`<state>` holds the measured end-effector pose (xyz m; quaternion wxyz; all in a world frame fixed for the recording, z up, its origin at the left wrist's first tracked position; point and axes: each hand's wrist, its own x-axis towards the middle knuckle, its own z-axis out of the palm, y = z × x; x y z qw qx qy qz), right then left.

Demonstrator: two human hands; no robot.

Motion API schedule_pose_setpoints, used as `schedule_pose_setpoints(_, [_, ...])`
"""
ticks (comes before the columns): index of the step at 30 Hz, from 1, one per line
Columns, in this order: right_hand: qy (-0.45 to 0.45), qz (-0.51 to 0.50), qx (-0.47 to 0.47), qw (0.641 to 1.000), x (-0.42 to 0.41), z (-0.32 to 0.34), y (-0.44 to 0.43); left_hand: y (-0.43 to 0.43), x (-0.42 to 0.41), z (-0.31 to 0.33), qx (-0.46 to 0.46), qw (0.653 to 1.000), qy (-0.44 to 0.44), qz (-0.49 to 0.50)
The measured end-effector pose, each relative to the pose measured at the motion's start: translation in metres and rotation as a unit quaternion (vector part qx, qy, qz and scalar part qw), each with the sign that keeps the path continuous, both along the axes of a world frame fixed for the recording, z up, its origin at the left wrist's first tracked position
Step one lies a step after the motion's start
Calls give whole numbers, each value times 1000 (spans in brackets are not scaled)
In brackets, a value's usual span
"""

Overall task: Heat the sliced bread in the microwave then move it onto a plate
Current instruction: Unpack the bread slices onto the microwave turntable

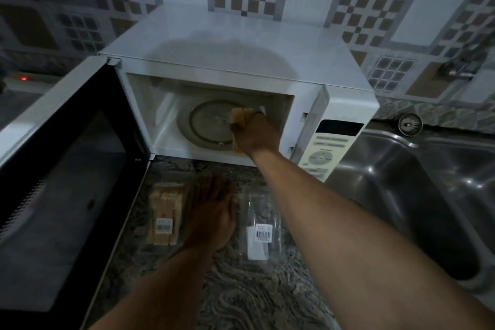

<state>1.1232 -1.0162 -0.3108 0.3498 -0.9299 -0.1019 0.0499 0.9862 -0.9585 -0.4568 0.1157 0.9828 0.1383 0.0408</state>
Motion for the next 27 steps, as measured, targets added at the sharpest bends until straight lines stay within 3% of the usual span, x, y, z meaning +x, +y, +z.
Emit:
schedule_pose_setpoints(9, [-12, 5, 37, 999, 34, -23, 22, 1, 2, 1, 29, 999, -21, 0])
schedule_pose_setpoints(27, [8, 13, 16, 1000, 53, -23, 29, 1, 2, -1, 27, 999, -23, 11])
